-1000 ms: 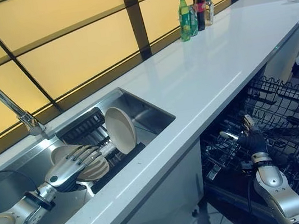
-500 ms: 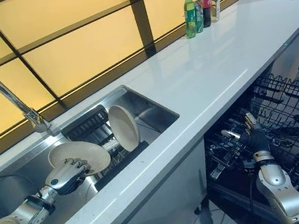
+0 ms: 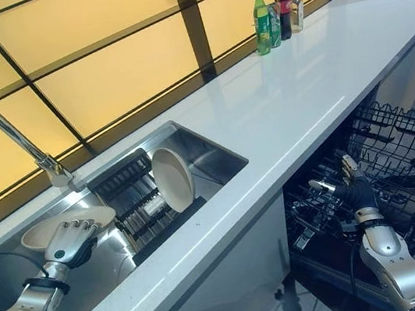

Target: Pick up plates and place into dishwasher.

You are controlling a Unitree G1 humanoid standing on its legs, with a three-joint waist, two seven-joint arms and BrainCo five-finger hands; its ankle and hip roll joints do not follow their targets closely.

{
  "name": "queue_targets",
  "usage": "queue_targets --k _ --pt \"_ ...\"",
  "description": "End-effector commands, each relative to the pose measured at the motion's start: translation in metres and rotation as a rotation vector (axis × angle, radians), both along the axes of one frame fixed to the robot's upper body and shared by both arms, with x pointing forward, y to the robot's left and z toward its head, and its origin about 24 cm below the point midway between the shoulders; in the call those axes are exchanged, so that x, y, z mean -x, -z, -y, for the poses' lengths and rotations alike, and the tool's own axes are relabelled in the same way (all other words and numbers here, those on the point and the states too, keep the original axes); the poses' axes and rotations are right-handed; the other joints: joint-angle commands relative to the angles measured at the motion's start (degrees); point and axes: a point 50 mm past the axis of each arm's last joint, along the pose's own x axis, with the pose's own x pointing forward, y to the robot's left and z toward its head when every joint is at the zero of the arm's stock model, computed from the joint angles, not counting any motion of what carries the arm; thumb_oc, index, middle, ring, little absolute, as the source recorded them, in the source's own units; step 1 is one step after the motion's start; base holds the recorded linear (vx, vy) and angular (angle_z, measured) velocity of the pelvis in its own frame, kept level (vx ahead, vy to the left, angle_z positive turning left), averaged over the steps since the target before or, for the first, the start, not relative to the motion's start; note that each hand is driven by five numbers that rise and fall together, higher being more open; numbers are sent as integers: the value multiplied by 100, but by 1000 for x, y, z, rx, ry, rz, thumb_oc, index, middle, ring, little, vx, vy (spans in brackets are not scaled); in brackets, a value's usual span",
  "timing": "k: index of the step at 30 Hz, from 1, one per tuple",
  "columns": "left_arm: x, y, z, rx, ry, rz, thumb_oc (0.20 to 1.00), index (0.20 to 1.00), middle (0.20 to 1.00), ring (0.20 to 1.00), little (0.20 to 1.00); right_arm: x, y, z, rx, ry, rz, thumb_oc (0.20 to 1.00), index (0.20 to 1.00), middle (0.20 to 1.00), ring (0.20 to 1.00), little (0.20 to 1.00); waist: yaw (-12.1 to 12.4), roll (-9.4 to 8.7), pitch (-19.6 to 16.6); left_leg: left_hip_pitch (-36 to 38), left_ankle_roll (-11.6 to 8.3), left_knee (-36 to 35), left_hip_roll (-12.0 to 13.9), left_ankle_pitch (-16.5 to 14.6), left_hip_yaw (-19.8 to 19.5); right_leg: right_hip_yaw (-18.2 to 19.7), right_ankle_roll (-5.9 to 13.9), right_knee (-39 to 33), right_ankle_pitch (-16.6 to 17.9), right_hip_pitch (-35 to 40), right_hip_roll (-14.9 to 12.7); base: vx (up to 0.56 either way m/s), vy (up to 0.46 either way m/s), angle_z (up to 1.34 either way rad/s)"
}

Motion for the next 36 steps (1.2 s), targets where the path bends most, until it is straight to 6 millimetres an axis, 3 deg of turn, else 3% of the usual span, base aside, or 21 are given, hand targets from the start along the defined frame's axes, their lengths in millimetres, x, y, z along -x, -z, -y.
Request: queue_targets --k 1,6,11,19,22,24,31,36 --pt "-5 -26 -20 -46 -56 122 200 200 200 200 200 -5 -30 9 43 -4 125 1000 1000 1000 1000 1000 30 -248 -175 -557 97 355 -163 -318 -288 9 631 503 -462 -352 -584 0 0 0" --pt "-6 -48 -25 8 -47 266 200 200 200 200 200 -2 -32 8 41 -7 147 1000 1000 1000 1000 1000 61 -281 -221 -529 85 326 -152 -277 -304 -34 610 477 -422 -317 -591 -14 -17 1" --pt "-3 -89 -24 46 50 457 200 200 200 200 200 1 -38 9 30 5 204 1000 1000 1000 1000 1000 204 -337 -354 -475 77 270 -76 -290 -331 -171 575 375 -437 -209 -576 -63 -87 5" --pt "-7 -157 5 116 266 682 200 200 200 200 200 -3 -62 -3 8 2 341 1000 1000 1000 1000 1000 509 -441 -614 -408 17 144 80 -260 -463 -497 485 292 -532 -37 -448 -81 -115 13" --pt "-6 -174 15 236 324 731 200 200 200 200 200 -5 -79 -8 23 0 426 1000 1000 1000 1000 1000 635 -480 -692 -403 -5 112 134 -254 -497 -591 446 288 -567 -12 -400 -95 -110 11" --pt "-3 -184 27 415 384 755 200 200 200 200 200 -6 -97 -12 31 4 532 1000 1000 1000 1000 1000 769 -519 -762 -411 -23 93 177 -247 -550 -678 398 273 -608 27 -350 -120 -121 7" --pt "0 -204 61 776 575 666 200 200 200 200 200 -5 -145 -28 84 -50 756 1000 1000 1000 1000 1000 989 -597 -945 -447 -93 57 278 -218 -660 -878 304 236 -725 145 -234 -100 -79 11" --pt "8 -218 107 1065 955 237 200 200 200 200 200 -4 -172 -53 151 -219 858 1000 1000 1000 1000 1000 1115 -622 -1059 -486 -133 55 293 -197 -744 -994 256 189 -772 230 -164 -112 -59 10"
